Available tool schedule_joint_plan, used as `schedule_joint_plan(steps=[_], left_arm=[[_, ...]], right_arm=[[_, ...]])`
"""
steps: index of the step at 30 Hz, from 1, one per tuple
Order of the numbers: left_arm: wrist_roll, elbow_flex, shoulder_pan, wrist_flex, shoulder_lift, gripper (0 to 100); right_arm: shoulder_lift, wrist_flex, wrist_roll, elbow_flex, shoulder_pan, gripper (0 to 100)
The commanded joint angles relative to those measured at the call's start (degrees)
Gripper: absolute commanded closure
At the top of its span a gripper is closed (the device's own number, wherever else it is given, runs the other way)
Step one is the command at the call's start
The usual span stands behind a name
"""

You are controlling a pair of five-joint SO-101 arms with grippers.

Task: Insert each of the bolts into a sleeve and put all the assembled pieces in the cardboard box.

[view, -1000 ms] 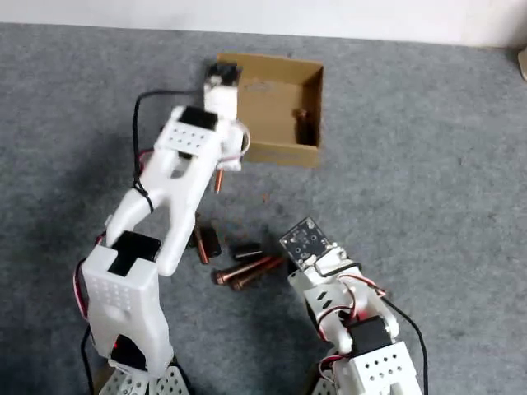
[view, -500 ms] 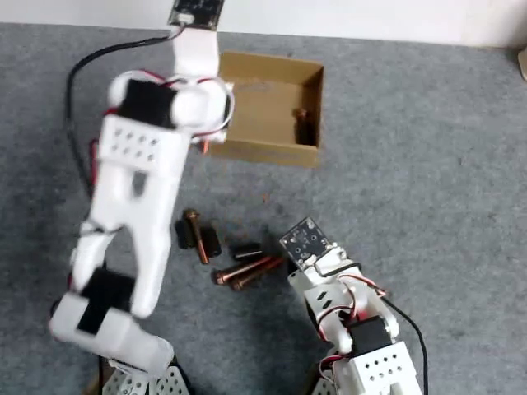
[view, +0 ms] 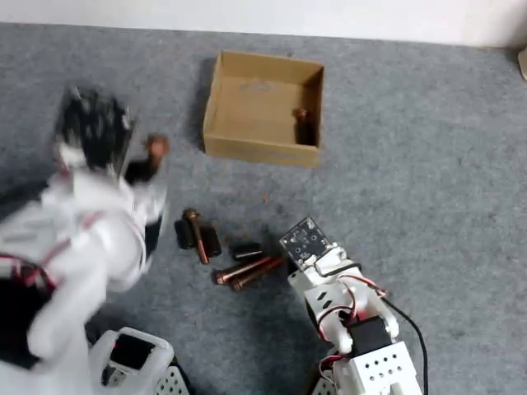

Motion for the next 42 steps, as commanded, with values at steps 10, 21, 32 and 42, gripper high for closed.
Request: schedule_joint_plan(steps=[10, 21, 32, 42], left_arm=[[-0.4, 55.6, 2.1, -37.4, -32.5, 100], [20.5, 59.7, 8.9, -55.7, -33.1, 100], [28.9, 71.8, 9.7, -60.7, -43.2, 100], [28.9, 81.5, 12.6, -67.4, -51.7, 100]], right_arm=[[-0.7, -6.1, -11.6, -4.0, -13.4, 99.5], [-0.7, -15.3, -11.7, -4.6, -20.7, 99.5], [-0.7, -21.3, -21.0, -6.6, -20.2, 99.5], [-0.7, -22.4, -21.3, -6.4, -18.0, 99.5]])
